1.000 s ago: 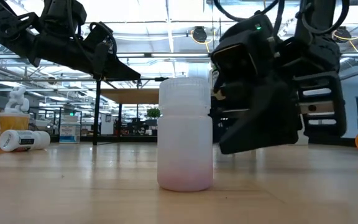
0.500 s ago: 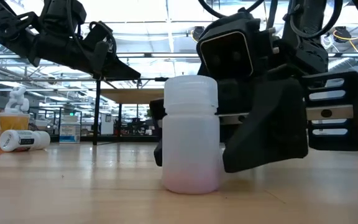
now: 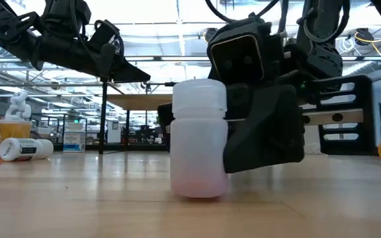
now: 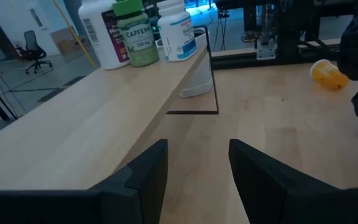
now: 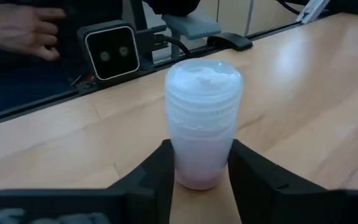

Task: Pick and place medicine bottles onto shelf by color
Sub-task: Put the transparent pill bottle on the shelf

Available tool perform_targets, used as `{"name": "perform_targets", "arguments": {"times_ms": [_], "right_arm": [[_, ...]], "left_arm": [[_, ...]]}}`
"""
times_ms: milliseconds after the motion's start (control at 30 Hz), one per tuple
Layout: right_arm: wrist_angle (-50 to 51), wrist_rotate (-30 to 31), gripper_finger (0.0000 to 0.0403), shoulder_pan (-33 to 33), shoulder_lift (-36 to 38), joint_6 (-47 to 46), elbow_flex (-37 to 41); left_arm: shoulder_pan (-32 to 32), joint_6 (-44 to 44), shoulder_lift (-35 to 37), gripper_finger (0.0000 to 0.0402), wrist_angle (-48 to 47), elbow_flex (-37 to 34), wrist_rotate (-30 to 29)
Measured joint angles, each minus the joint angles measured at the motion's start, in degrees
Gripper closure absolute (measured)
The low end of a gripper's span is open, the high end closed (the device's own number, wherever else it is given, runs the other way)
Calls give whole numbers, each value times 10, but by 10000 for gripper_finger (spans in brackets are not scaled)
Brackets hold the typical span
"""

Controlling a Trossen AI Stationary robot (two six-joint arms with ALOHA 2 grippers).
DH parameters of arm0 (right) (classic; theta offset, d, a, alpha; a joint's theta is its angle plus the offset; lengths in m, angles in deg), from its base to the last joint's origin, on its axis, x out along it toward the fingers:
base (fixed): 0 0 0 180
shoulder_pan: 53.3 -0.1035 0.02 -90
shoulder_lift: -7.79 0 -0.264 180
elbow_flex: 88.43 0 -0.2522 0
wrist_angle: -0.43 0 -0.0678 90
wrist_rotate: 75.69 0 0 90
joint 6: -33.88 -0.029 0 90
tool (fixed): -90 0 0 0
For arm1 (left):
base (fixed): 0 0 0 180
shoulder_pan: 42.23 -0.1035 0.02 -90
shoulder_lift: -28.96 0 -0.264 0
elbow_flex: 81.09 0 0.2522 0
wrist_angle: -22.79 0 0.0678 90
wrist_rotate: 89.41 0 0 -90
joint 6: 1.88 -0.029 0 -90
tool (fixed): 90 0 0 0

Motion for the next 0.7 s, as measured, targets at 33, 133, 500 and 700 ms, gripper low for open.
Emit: {"name": "perform_targets", "arguments": {"times_ms": [33,133,500,700], "right_arm": [[0,0,276,4,1,-7,0],[0,2,269,17,11,-23,6],[37,210,273,69,120,-8,99],[34,422,269,79,168,-15,141]], "left_arm": [[0,0,0,227,0,0,0],[0,0,0,227,-1,0,0],[20,-38,-4,227,-35,0,168],[53,-27,-40,207,8,0,161]]}}
